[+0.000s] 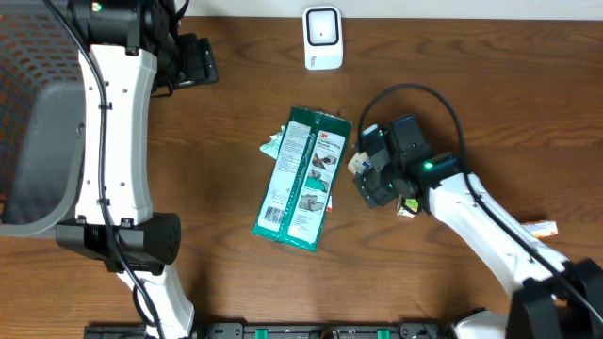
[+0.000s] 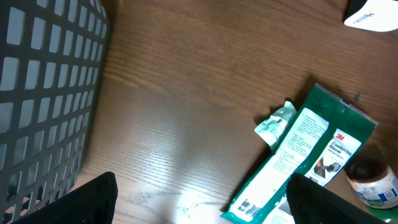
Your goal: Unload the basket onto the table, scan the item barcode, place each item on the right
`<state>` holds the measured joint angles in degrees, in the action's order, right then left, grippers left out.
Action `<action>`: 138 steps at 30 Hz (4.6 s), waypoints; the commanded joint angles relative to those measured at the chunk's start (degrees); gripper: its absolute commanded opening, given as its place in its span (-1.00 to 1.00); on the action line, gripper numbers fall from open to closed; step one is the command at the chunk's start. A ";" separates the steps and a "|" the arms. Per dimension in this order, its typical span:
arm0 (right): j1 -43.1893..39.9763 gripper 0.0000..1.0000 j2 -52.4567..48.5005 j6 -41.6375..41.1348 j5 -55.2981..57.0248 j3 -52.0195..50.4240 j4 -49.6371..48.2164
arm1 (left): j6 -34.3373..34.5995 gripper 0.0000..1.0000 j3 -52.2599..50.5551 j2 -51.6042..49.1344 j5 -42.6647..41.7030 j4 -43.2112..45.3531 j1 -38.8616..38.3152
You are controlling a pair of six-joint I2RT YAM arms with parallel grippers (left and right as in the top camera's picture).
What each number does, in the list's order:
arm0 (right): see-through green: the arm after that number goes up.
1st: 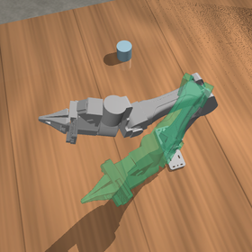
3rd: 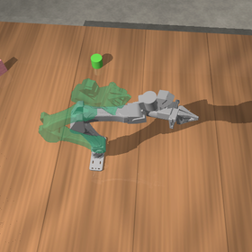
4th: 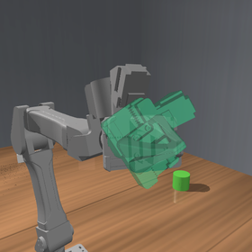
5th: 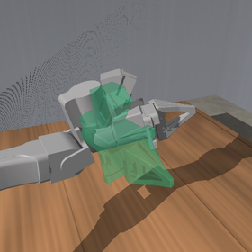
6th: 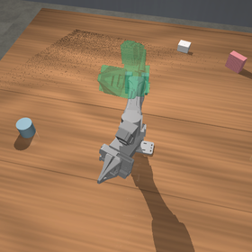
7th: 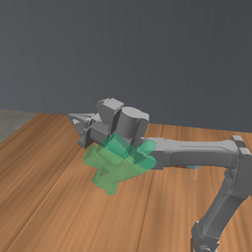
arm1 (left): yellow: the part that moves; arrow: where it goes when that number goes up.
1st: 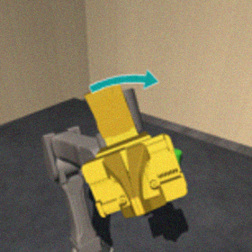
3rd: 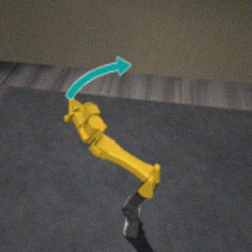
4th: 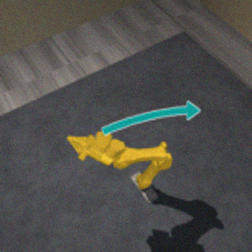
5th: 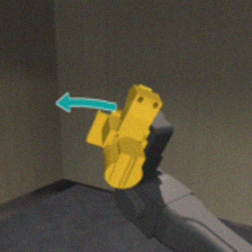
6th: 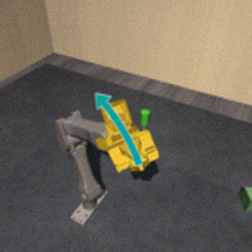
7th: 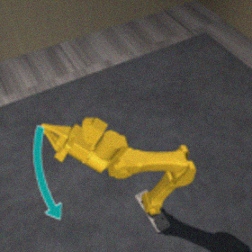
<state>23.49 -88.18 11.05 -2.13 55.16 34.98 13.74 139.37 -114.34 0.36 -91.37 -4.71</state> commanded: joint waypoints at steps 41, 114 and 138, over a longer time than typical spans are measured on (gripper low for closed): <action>-0.22 0.50 -3.69 -13.94 -1.81 -7.23 -12.76 | 0.55 0.74 -0.02 0.98 0.15 -0.28 -0.02; 1.29 0.78 0.87 -23.39 -3.91 1.99 11.34 | 0.55 0.74 -0.02 0.98 0.15 -0.28 -0.02; 2.93 0.87 1.16 -22.58 -3.06 0.72 14.86 | 0.55 0.74 -0.02 0.98 0.17 -0.28 -0.02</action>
<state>25.54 -87.22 -11.18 -5.78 57.82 51.27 13.74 139.37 -114.34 0.36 -91.37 -4.71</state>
